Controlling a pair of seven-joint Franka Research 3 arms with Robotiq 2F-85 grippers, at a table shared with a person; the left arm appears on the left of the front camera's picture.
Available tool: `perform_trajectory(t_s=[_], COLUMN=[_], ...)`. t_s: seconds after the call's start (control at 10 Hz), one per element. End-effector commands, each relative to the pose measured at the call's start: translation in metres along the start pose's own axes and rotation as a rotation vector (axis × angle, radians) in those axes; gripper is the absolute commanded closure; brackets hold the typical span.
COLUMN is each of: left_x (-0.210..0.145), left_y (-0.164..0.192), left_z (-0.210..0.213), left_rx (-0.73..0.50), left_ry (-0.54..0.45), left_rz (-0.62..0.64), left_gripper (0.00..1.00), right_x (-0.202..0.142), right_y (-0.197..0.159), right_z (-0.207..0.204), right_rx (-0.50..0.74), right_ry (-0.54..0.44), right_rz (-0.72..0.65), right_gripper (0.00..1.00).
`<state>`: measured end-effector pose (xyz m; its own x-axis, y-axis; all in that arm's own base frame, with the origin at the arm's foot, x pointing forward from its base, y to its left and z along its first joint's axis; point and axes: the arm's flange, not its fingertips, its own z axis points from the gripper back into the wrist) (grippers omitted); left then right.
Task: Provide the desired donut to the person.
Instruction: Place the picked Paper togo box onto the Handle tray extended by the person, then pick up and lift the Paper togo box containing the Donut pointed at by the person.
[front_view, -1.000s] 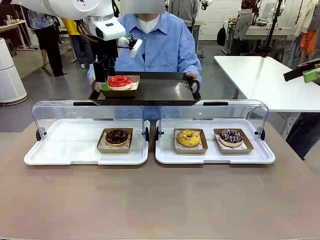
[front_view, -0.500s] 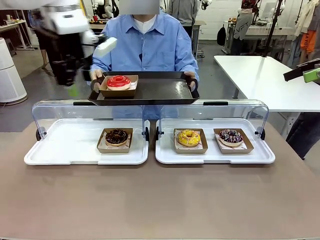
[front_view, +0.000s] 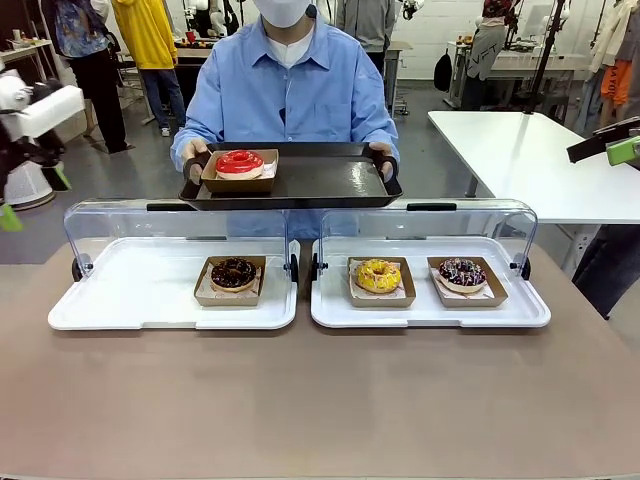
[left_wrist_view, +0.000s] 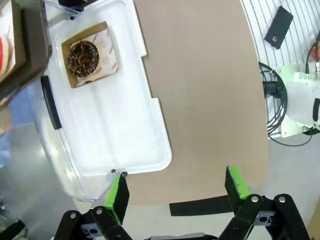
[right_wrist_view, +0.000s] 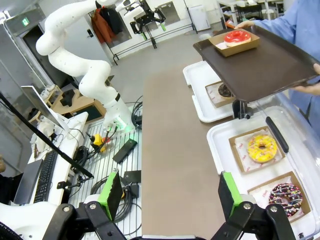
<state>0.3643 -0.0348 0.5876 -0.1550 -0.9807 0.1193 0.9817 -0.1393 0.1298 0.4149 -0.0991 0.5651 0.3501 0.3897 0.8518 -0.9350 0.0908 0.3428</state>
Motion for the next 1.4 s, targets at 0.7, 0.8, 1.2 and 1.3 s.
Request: perform_trajectory(t_s=[0.7, 0.8, 1.2, 1.3], left_x=[-0.001, -0.032, -0.123, -0.145], left_y=[-0.003, 0.009, 0.018, 0.016], left_z=[-0.003, 0.003, -0.007, -0.016], left_rx=[-0.001, -0.028, 0.084, 0.129], left_ry=[-0.001, -0.329, -0.968, -1.038], left_rz=[0.001, 0.037, 0.094, 0.118], left_gripper=[0.0, 0.0, 0.0, 0.0], right_x=[0.001, 0.001, 0.001, 0.001], right_y=[0.001, 0.001, 0.001, 0.001], right_z=[0.0, 0.0, 0.0, 0.0], right_rx=[0.007, 0.007, 0.007, 0.007], right_ry=[-0.009, -0.009, -0.009, -0.009], right_rz=[0.009, 0.009, 0.009, 0.009], right_gripper=[0.0, 0.0, 0.0, 0.0])
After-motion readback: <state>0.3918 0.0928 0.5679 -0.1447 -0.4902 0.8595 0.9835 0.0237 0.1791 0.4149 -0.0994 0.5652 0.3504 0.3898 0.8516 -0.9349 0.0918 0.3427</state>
